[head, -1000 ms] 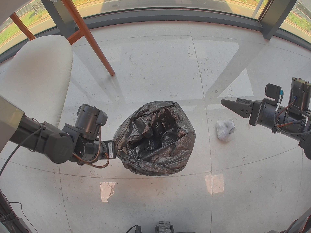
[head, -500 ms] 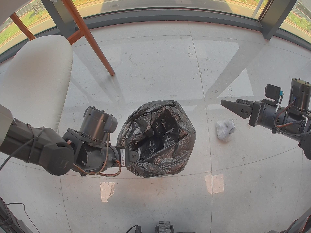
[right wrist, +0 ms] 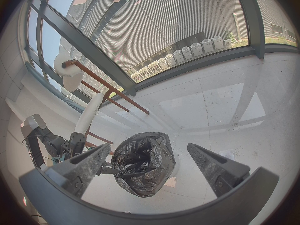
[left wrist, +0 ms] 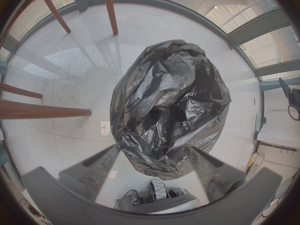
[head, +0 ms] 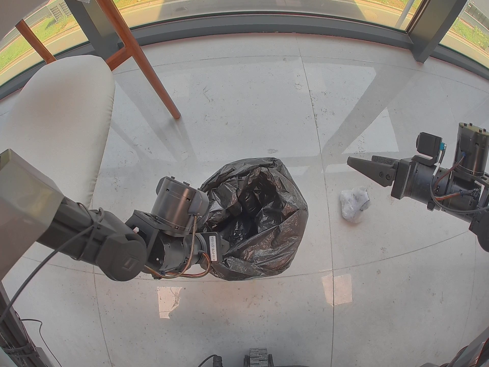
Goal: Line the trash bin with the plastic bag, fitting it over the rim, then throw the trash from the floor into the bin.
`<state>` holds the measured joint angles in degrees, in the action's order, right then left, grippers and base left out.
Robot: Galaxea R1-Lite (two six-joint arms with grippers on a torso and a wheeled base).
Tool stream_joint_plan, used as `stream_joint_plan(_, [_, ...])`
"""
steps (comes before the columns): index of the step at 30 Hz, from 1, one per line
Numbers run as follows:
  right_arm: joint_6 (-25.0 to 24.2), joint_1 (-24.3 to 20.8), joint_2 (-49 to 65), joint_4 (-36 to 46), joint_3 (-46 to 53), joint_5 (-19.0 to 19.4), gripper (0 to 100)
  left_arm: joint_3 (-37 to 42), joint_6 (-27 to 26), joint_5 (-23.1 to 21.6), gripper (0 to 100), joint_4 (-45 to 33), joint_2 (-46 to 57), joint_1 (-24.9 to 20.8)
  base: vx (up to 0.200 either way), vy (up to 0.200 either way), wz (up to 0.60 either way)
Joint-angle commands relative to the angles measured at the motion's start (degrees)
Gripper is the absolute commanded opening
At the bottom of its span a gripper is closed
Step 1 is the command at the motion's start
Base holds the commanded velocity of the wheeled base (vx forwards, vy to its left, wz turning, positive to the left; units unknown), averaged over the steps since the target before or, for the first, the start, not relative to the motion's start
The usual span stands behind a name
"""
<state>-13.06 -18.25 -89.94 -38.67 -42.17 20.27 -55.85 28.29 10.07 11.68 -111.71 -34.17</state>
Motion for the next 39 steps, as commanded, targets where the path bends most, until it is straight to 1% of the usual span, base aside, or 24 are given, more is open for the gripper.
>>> stream_joint_plan(1, [0.0, 0.0, -0.1, -0.1, 0.0, 0.0, 100, 0.1, 0.0, 0.4, 0, -0.1, -2.5, 0.0, 0.000, 0.000, 0.00])
stream_joint_plan(5, [0.0, 0.0, -0.2, 0.0, 0.0, 0.0, 100, 1.0, 0.0, 0.7, 0, -0.1, -2.6, 0.2, 0.000, 0.000, 0.00])
stream_joint_plan(18, [0.0, 0.0, -0.3, 0.0, 0.0, -0.1, 100, 3.6, -1.9, 1.5, 0, 0.3, -2.5, 8.2, 0.000, 0.000, 0.00])
stream_joint_plan(29, [0.0, 0.0, -0.3, -0.1, 0.0, -0.1, 100, 4.2, -1.8, 1.4, 0, 0.3, -1.5, 7.2, 0.000, 0.000, 0.00])
stream_joint_plan(30, [0.0, 0.0, -0.3, -0.1, 0.0, -0.1, 100, 4.9, -1.9, 1.3, 100, 0.3, -0.9, 7.2, 0.000, 0.000, 0.00])
stream_joint_plan(34, [0.0, 0.1, -0.1, -0.1, 0.2, -0.1, 100, 7.9, -2.2, 1.3, 100, 0.5, 1.6, 7.0, 0.000, 0.000, 0.00])
stream_joint_plan(36, [0.0, 0.8, 0.0, -0.1, 0.2, -0.1, 100, 9.9, -2.1, 1.3, 100, 0.5, 3.6, 5.7, 0.000, 0.000, 0.00])
stream_joint_plan(39, [0.0, 3.2, 0.2, 0.3, 0.9, -0.1, 100, 15.6, -2.3, 0.0, 100, 0.8, 8.4, 4.6, 0.000, 0.000, 0.00])
